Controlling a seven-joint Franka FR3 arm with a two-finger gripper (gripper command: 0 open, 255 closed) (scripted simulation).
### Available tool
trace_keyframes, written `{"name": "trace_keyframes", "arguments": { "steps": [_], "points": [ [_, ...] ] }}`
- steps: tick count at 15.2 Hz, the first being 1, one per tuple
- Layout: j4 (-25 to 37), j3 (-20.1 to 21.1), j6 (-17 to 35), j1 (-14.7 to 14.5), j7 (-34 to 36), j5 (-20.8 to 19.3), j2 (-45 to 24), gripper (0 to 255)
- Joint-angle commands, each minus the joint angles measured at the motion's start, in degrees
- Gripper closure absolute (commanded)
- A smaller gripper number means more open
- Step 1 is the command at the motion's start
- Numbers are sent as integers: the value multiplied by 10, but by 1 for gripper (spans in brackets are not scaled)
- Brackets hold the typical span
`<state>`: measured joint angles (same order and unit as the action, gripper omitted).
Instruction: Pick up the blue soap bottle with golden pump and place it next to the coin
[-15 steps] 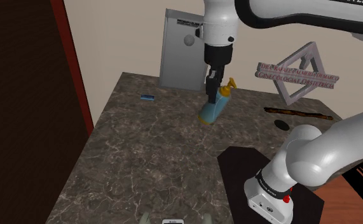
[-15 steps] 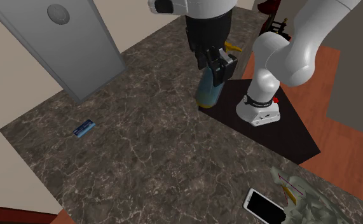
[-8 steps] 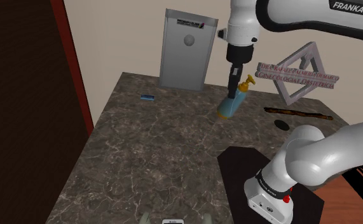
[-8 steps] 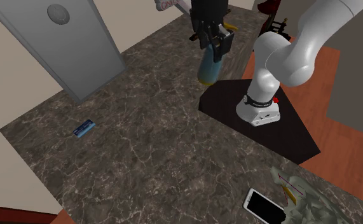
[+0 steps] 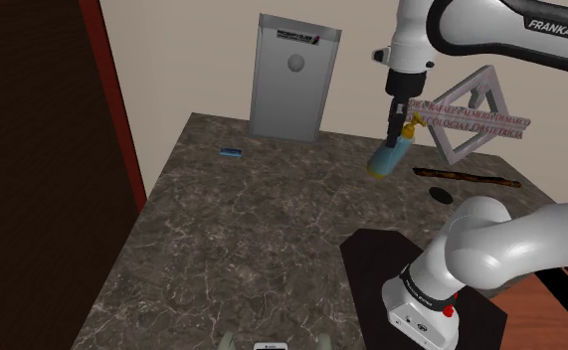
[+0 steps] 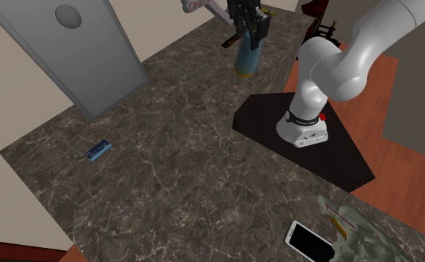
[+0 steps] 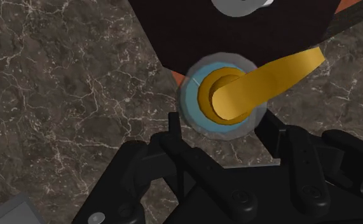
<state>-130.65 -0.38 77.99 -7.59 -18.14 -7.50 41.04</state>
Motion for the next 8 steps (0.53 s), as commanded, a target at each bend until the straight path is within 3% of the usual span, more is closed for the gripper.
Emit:
{"name": "trace_keyframes", "arguments": {
  "steps": [1,8],
  "points": [
    [-4,-28,-7,10,-35,-26,15,255],
    [-13,-114,-4,41,-131,-106,42,255]
  ]
}}
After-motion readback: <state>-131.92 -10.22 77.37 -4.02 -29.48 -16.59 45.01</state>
